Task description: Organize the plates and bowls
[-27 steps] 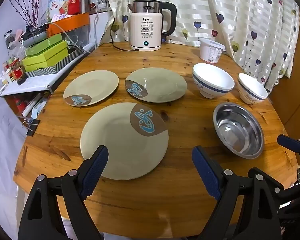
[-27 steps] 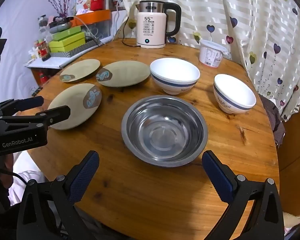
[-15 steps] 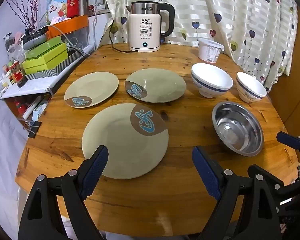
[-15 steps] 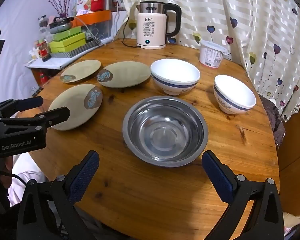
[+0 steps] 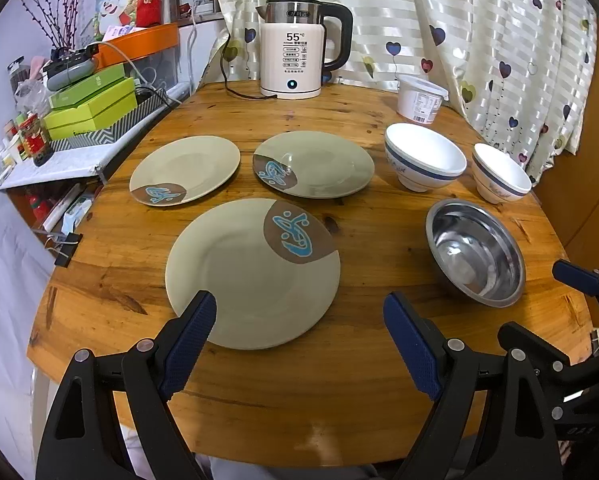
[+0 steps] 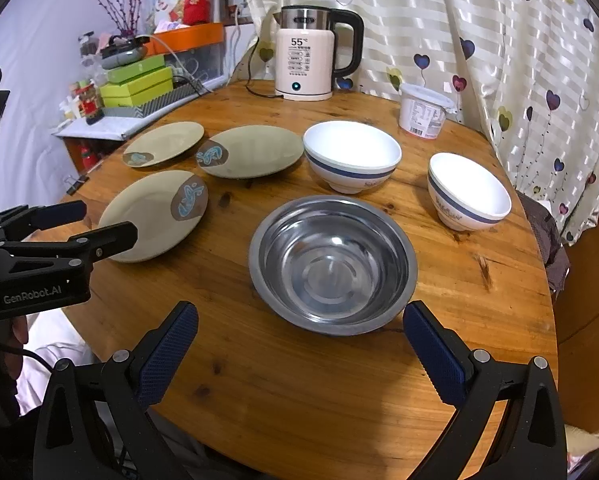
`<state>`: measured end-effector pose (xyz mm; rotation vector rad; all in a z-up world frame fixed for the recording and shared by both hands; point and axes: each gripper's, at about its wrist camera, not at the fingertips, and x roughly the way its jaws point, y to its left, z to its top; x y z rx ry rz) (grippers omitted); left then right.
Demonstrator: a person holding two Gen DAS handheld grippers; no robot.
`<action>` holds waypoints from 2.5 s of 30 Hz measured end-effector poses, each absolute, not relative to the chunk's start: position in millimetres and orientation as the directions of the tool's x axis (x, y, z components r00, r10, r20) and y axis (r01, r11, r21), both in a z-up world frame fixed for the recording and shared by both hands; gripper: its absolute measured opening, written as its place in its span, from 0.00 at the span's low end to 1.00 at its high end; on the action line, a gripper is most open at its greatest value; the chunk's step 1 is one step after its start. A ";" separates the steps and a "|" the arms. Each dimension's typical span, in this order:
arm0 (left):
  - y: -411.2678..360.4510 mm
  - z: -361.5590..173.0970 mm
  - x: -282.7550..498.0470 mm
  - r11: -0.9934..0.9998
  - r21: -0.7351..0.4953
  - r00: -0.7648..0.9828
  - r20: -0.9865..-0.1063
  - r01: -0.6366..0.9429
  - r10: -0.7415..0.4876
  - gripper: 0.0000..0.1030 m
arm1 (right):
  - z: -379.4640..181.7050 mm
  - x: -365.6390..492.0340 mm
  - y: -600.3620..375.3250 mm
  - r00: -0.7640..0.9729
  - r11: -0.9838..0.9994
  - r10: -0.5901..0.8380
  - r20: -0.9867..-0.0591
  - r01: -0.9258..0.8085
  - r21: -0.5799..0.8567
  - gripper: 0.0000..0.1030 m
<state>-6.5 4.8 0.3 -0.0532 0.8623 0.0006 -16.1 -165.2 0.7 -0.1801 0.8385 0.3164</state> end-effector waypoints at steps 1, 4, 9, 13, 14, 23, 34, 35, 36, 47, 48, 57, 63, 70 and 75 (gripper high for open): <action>4.6 0.2 -6.7 0.999 -0.045 0.652 -0.758 -0.022 -0.020 0.84 | 1.3 -15.7 -164.8 0.626 0.938 0.204 -0.752 -0.344 -0.032 1.00; 6.2 0.0 -6.8 0.999 -0.038 0.651 -0.759 -0.025 -0.013 0.84 | 3.1 -16.1 -165.7 0.630 0.938 0.209 -0.748 -0.344 -0.028 1.00; 8.1 -1.1 -7.3 0.999 -0.032 0.649 -0.760 -0.028 -0.006 0.84 | 3.8 -16.2 -164.8 0.636 0.938 0.218 -0.740 -0.347 -0.022 1.00; 8.0 -0.7 -7.0 0.999 -0.042 0.649 -0.760 -0.015 -0.022 0.84 | 4.6 -16.2 -164.3 0.638 0.937 0.224 -0.736 -0.350 -0.019 1.00; 7.9 -0.8 -7.2 0.999 -0.043 0.649 -0.761 -0.013 -0.025 0.84 | 4.9 -16.2 -164.0 0.639 0.937 0.224 -0.736 -0.349 -0.019 1.00; 5.9 -0.7 -7.4 0.998 -0.058 0.645 -0.763 0.004 -0.047 0.84 | 4.6 -16.5 -163.2 0.636 0.935 0.228 -0.738 -0.355 -0.018 1.00; 7.4 -2.2 -6.3 0.998 -0.064 0.636 -0.770 -0.002 -0.048 0.84 | 3.6 -16.6 -162.7 0.628 0.933 0.233 -0.742 -0.360 -0.012 1.00; 7.9 -2.7 -5.9 0.998 -0.068 0.633 -0.772 -0.004 -0.050 0.84 | 3.3 -16.7 -162.6 0.627 0.932 0.233 -0.743 -0.362 -0.013 1.00; 8.4 -3.2 -5.5 0.997 -0.072 0.631 -0.774 -0.006 -0.052 0.84 | 2.9 -16.7 -162.6 0.627 0.931 0.234 -0.743 -0.364 -0.014 1.00; 11.4 -7.9 -1.7 0.996 -0.090 0.610 -0.789 -0.004 -0.069 0.84 | 1.1 -15.3 -162.7 0.621 0.931 0.233 -0.748 -0.366 -0.013 1.00; 11.6 -8.4 -1.3 0.996 -0.092 0.608 -0.791 -0.003 -0.071 0.84 | 1.1 -15.3 -162.7 0.621 0.931 0.233 -0.749 -0.366 -0.013 1.00; 7.7 -11.2 -0.4 0.996 -0.091 0.601 -0.794 0.023 -0.086 0.84 | 0.7 -13.9 -162.6 0.617 0.931 0.233 -0.752 -0.365 -0.011 1.00; 8.3 -11.9 1.6 0.997 -0.077 0.602 -0.795 0.012 -0.069 0.84 | 2.0 -12.5 -163.6 0.619 0.933 0.240 -0.748 -0.360 0.001 1.00; 6.0 -10.5 2.9 0.997 -0.073 0.611 -0.788 0.030 -0.076 0.84 | 3.4 -10.2 -165.9 0.620 0.931 0.254 -0.742 -0.366 0.012 1.00; 6.4 -11.6 3.6 0.996 -0.087 0.608 -0.789 0.029 -0.086 0.84 | 4.3 -9.4 -166.3 0.624 0.928 0.260 -0.737 -0.372 0.013 1.00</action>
